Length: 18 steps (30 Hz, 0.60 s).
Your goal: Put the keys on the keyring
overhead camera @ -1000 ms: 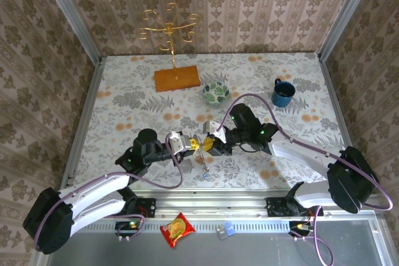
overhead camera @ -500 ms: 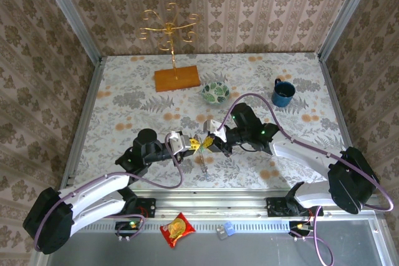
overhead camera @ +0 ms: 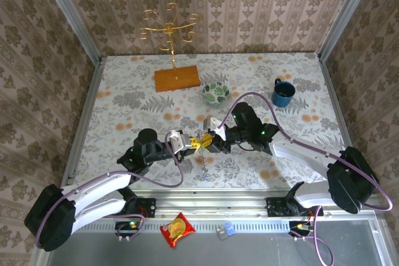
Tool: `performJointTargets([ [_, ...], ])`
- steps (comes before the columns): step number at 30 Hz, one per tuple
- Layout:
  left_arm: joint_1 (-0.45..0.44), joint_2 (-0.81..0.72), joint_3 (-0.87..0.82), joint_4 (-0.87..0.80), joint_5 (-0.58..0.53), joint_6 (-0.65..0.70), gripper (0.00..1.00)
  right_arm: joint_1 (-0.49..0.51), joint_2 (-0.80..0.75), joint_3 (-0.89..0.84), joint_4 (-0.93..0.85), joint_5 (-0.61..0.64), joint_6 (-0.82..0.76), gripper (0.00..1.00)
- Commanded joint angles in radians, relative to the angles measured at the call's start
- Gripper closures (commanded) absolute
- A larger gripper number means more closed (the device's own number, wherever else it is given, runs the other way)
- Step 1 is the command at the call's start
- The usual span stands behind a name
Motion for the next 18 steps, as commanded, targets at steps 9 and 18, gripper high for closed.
performJointTargets([
  [9, -0.004, -0.032, -0.009, 0.002, -0.043, -0.008, 0.83, 0.002, 0.014, 0.058, -0.094, -0.008, -0.073, 1.00],
  [18, -0.042, -0.037, 0.157, -0.438, -0.077, 0.223, 0.76, 0.039, 0.032, 0.206, -0.405, 0.091, -0.287, 1.00],
])
